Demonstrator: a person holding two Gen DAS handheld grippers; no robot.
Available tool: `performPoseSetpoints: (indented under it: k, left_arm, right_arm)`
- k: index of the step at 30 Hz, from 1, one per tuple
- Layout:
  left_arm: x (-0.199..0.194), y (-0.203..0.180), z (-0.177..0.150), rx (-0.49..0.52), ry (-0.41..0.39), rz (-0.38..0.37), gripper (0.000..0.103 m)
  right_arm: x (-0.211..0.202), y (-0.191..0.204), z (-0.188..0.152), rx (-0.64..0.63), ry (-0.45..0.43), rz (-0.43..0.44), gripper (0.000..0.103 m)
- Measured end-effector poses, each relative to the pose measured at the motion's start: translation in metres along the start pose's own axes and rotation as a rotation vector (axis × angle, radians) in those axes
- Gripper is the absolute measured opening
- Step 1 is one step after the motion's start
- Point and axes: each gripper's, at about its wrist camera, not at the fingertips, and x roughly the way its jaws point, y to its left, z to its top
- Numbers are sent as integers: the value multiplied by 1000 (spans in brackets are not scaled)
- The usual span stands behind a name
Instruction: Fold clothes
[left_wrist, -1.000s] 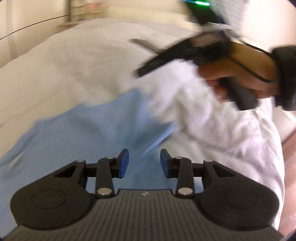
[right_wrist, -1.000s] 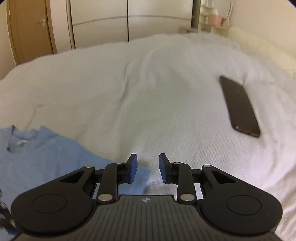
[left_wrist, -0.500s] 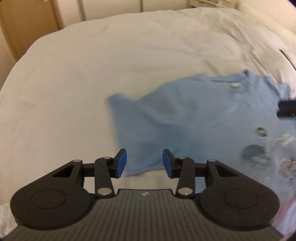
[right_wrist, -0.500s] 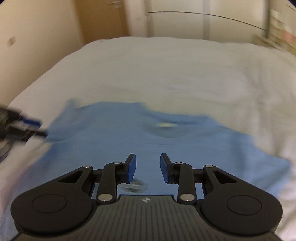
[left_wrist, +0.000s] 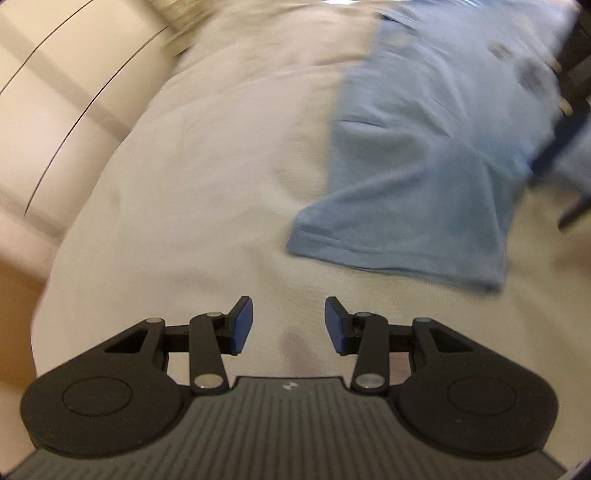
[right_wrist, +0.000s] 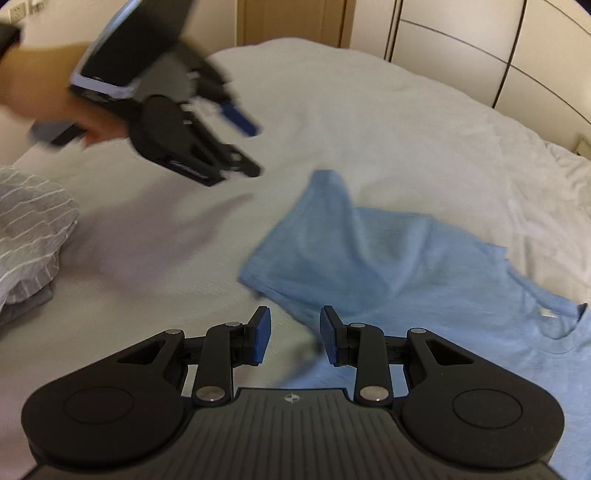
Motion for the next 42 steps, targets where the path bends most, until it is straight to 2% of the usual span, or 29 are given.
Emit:
performPoseSetpoints:
  k: [1, 5, 8, 11, 14, 16, 19, 24, 29, 30, 32, 33, 37, 42]
  left_arm:
    - [4, 4, 2, 1, -13, -35, 37]
    - [20, 41, 14, -212, -64, -185, 37]
    - [32, 57, 23, -253, -77, -263, 37]
    - [52, 66, 33, -276, -15, -373, 36]
    - [69, 68, 38, -274, 64, -435, 31]
    - [74, 71, 38, -295, 94, -445, 18]
    - [78, 78, 37, -338, 121, -455, 6]
    - [76, 86, 35, -400, 135, -469, 0]
    - [74, 85, 37, -419, 145, -463, 0]
    - [73, 85, 37, -427, 147, -461, 0]
    - [69, 87, 39, -447, 145, -461, 0]
    - [66, 89, 41, -464, 140, -461, 0]
    - [53, 101, 55, -560, 106, -481, 0]
    - [46, 106, 85, -664, 103, -508, 0]
  right_arm:
    - [5, 6, 1, -6, 6, -15, 35]
    - [17, 21, 4, -75, -1, -58, 35]
    - [26, 29, 1, -142, -9, -60, 35]
    - [30, 39, -2, -181, -7, -71, 35]
    - [35, 48, -5, -209, -10, -99, 35]
    - [38, 54, -7, -233, -15, -123, 35]
    - [48, 61, -7, -269, -11, -159, 35]
    - [56, 73, -8, -315, -21, -205, 35]
    - [67, 81, -6, -365, -19, -259, 35]
    - [68, 80, -5, -364, -18, -266, 32]
    - [71, 76, -2, -334, -22, -267, 17]
    - [72, 73, 1, -315, -25, -266, 4]
    - [58, 51, 7, -187, -81, -238, 2]
    - [21, 3, 6, 176, -180, -122, 3]
